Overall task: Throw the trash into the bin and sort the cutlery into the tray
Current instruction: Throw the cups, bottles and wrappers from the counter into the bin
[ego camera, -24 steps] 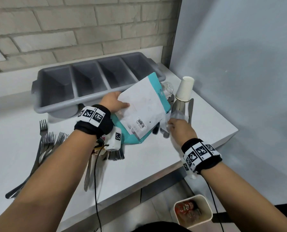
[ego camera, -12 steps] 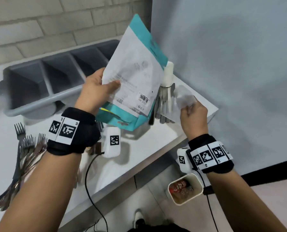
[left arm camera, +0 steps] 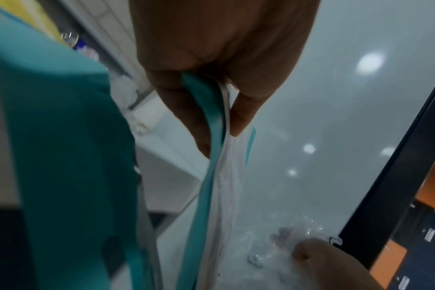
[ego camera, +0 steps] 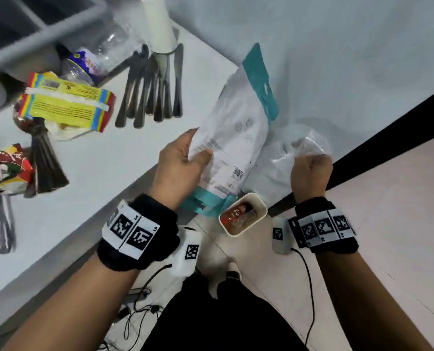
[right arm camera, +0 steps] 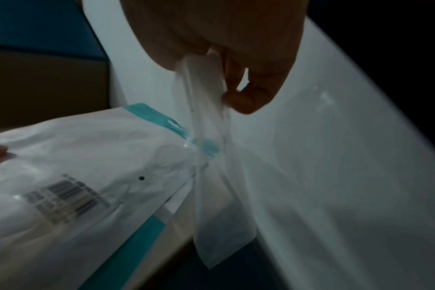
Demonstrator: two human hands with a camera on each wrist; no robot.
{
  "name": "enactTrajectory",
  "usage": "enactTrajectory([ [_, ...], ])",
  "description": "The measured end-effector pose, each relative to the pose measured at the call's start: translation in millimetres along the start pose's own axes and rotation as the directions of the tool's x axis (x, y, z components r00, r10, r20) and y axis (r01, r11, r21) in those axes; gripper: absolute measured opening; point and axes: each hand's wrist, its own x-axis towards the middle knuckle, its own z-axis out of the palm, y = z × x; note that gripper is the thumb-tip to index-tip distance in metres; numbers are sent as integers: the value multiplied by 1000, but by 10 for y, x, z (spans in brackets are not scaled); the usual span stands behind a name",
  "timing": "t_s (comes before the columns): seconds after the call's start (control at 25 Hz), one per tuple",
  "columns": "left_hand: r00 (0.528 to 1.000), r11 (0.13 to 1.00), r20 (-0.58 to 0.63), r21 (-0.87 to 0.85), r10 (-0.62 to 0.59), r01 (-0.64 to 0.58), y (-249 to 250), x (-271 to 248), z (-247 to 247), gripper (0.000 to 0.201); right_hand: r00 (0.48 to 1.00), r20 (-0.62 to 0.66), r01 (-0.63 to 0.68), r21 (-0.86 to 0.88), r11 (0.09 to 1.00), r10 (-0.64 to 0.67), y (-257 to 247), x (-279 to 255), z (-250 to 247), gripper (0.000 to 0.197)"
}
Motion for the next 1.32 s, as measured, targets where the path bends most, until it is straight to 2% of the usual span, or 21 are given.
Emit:
enactTrajectory([
  [0.08,994,993,54,71,-96,92,-324,-61,344,39,991,45,-124,-88,988,129,380,-39,-145,45],
  [0.16,982,979,78,128,-172,161,-690,-74,634,46,972,59,-217,-132,967,226,782,-74,-202,45],
  [0.28,947,936,70,192,-312,294,-1208,23,935,45,960,56,-261,-175,949,274,1364,-118,-119,35],
  [0.36,924,900,57,257,-377,352,-1557,152,1094,43,951,53,-295,-150,944,305,1737,-134,13,37],
  [0.52,882,829,64,380,-467,411,-2418,525,1448,43,884,-5,-465,-130,876,468,2512,-143,437,47],
  [0.6,875,808,87,437,-476,396,-2840,699,1609,44,876,-11,-481,-83,873,482,2879,-133,663,39],
  [0.68,881,796,98,483,-463,365,-3340,878,1789,44,870,0,-492,-40,870,492,3312,-122,929,24],
  [0.76,881,772,98,534,-462,345,-3830,1031,1930,43,872,-5,-489,-81,869,490,3761,-136,1205,34],
  [0.88,872,689,165,686,-460,233,-4459,1169,2166,46,924,11,-375,-152,914,381,4319,-192,1559,37],
  [0.96,855,687,249,709,-455,159,-4772,1224,2312,48,927,117,-320,-240,916,355,4575,-226,1737,41],
  [1.04,828,680,294,720,-478,137,-5099,1313,2484,47,870,311,-243,-403,882,382,4873,-263,1919,43],
  [1.12,791,648,327,753,-517,113,-5390,1439,2646,48,782,476,-72,-573,817,403,5168,-281,2077,44],
  [1.2,728,600,402,800,-556,17,-5642,1529,2802,52,706,505,-19,-687,727,496,5412,-271,2190,45],
  [1.28,666,569,463,819,-585,-70,-5808,1588,2885,56,661,503,27,-758,652,557,5551,-250,2260,47],
  [1.32,645,555,478,826,-597,-100,-5906,1617,2925,57,648,516,97,-785,611,561,5629,-243,2311,50],
])
